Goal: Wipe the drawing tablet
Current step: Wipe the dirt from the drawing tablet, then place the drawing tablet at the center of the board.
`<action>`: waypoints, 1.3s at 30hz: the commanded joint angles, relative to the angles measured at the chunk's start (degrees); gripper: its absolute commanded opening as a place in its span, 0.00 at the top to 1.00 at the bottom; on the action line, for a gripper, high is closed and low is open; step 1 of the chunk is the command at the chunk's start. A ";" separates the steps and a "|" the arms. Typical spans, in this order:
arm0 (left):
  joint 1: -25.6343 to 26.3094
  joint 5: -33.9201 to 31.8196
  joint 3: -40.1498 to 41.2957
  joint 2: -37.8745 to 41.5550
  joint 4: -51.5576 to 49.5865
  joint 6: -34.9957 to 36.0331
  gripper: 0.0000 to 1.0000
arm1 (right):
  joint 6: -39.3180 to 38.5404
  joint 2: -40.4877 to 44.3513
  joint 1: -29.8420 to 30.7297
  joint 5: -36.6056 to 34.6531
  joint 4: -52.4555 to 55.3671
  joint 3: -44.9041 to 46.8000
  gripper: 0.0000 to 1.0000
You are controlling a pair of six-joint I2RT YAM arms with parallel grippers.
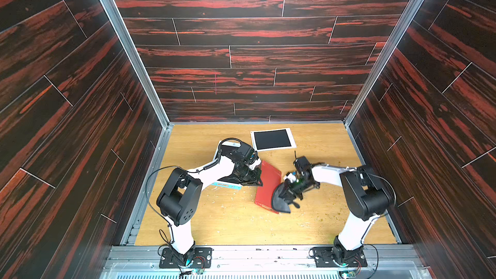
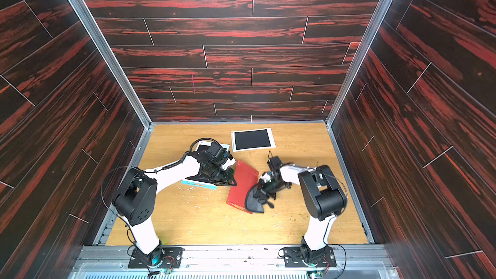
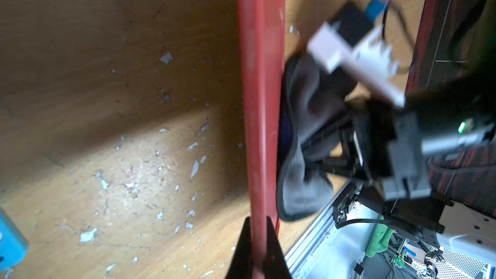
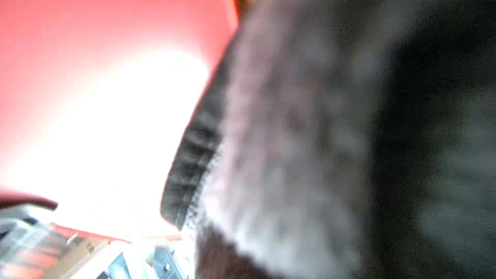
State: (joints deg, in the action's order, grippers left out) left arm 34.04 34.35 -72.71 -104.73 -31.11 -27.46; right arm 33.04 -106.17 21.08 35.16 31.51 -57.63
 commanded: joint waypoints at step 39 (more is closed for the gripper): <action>17.72 -71.03 -43.80 -18.95 -17.59 56.28 1.00 | 5.73 42.00 -36.99 -33.14 9.28 1.10 1.00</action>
State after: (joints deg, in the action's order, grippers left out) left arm 51.22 -27.90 -117.60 -123.81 -52.16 21.69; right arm 37.39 -66.26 -15.70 0.47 41.91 -56.86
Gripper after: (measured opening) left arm 0.077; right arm 0.079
